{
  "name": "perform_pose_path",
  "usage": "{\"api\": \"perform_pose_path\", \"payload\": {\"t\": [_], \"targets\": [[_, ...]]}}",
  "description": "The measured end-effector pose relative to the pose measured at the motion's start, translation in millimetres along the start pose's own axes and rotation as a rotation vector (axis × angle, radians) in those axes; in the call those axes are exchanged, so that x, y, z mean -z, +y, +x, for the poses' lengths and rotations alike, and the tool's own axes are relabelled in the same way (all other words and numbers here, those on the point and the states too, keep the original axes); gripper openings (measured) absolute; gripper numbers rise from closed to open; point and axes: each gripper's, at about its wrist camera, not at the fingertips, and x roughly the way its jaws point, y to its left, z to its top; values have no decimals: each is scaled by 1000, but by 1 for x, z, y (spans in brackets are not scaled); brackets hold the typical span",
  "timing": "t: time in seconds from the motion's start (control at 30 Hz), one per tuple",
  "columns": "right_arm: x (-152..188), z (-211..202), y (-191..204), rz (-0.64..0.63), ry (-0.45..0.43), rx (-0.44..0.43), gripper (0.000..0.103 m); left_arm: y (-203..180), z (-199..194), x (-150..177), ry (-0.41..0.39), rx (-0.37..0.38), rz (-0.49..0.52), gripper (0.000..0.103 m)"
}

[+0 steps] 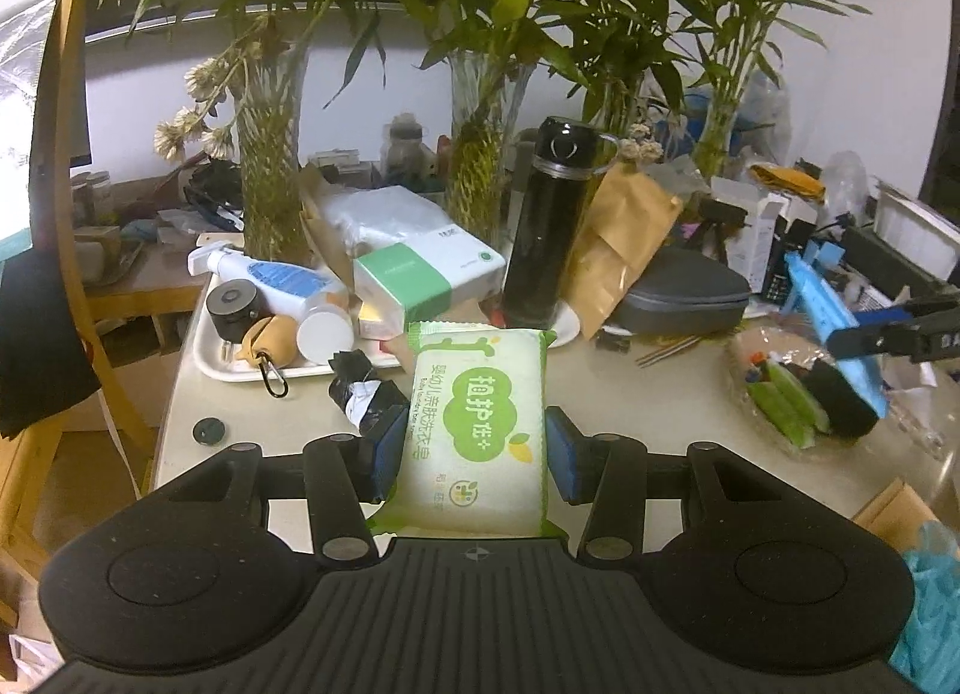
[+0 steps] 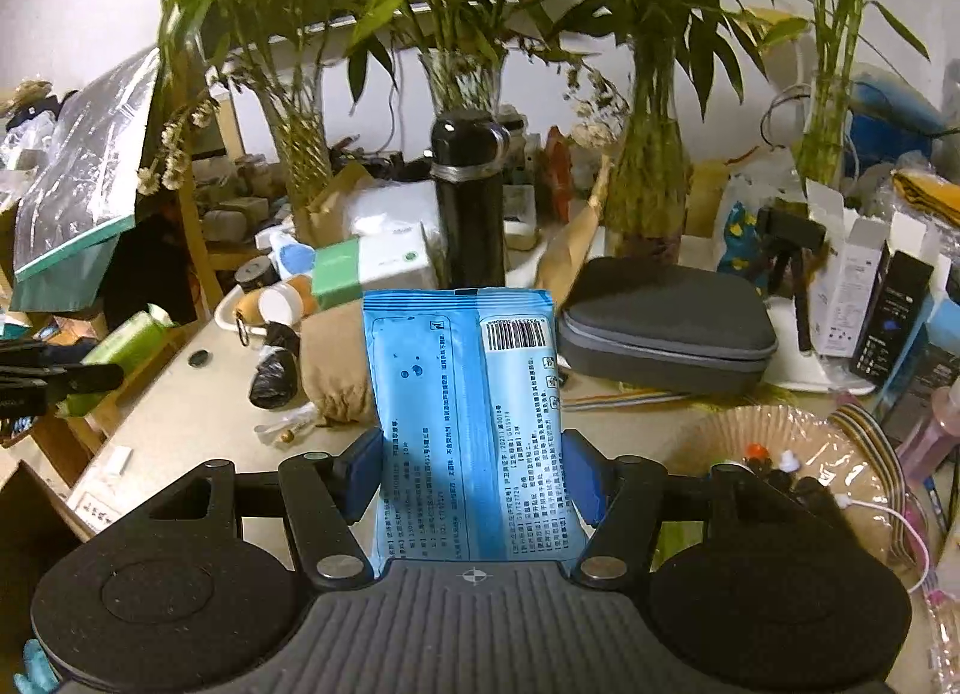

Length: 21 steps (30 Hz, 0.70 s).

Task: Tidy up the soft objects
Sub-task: 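Lift the blue packet with the right gripper while the left carries the green packet to the box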

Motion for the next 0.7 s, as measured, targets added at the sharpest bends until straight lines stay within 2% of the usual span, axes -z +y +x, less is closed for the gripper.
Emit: {"api": "perform_pose_path", "payload": {"t": [0.27,0.47,0.7], "targets": [[5,-37,26,11,-82,-65,65,0,-24,2,-22,37,-41,47],[19,-67,46,1,-134,-133,65,-15,-53,7,-37,37,4,47],[27,-78,62,-30,-144,-180,65,-30,-86,11,-33,64,38,47]]}}
